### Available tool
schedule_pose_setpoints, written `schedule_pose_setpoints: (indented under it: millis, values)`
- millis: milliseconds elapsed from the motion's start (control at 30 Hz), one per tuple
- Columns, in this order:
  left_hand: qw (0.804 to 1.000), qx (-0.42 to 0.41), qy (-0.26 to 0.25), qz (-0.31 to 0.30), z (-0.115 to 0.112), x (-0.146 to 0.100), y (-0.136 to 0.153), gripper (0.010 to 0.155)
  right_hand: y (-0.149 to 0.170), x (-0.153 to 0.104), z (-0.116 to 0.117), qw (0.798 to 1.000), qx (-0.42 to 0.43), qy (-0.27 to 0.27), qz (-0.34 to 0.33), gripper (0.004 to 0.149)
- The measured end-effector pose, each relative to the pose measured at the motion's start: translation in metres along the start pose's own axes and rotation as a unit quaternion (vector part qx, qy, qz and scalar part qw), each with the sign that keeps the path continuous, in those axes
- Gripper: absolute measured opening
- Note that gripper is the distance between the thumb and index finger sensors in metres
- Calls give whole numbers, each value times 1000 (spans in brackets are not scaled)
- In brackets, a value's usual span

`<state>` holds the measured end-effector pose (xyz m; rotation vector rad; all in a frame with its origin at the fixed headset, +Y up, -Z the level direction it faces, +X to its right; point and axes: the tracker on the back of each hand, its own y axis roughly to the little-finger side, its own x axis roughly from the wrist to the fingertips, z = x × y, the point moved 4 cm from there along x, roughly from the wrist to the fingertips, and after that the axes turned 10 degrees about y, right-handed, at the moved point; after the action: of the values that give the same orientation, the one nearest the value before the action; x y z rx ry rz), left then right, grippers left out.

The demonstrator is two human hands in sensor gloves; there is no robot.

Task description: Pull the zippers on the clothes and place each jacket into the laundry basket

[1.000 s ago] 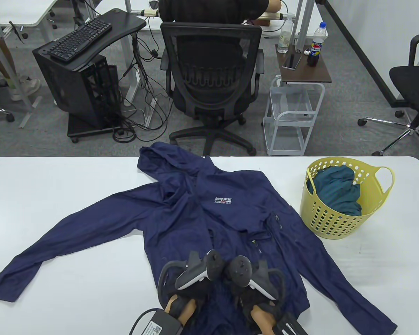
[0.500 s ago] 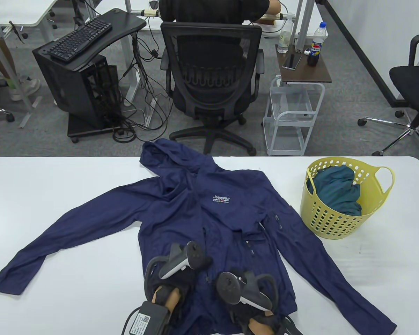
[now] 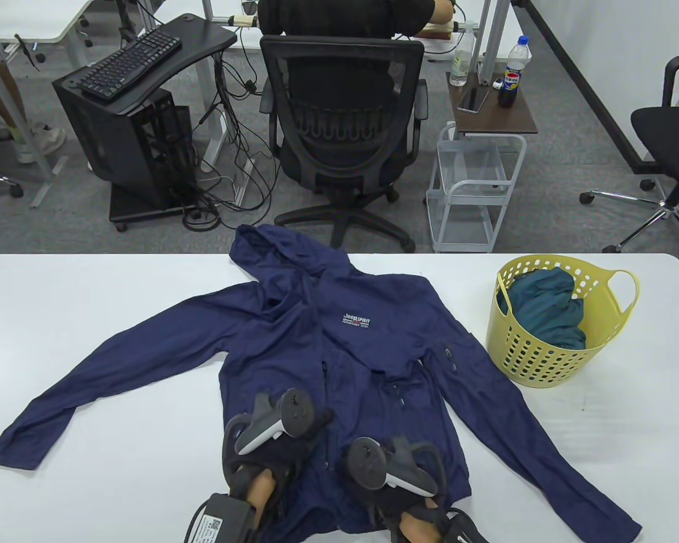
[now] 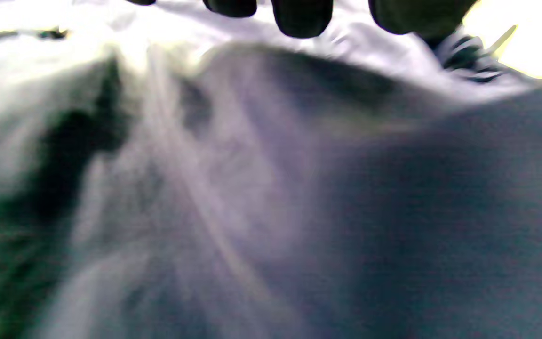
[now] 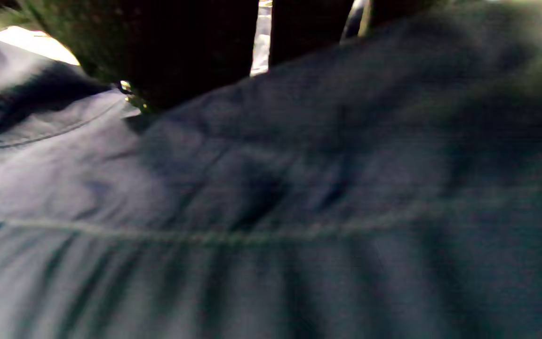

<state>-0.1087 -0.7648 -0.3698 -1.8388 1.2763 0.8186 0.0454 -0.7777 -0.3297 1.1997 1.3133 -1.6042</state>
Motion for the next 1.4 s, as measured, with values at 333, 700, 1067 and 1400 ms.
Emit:
schedule_pose_setpoints:
  millis: [333, 700, 1067, 1400]
  values:
    - [989, 62, 135, 24, -43, 21, -6, 78, 22, 2, -2, 999, 21, 31, 29, 45]
    - [986, 41, 156, 43, -46, 28, 9, 64, -9, -10, -11, 999, -18, 31, -35, 45]
    - [990, -41, 122, 54, -37, 30, 51, 59, -42, -26, -9, 988, 51, -45, -138, 45]
    - [992, -28, 117, 49, -36, 29, 48, 58, -42, -35, -3, 974, 95, -141, -153, 47]
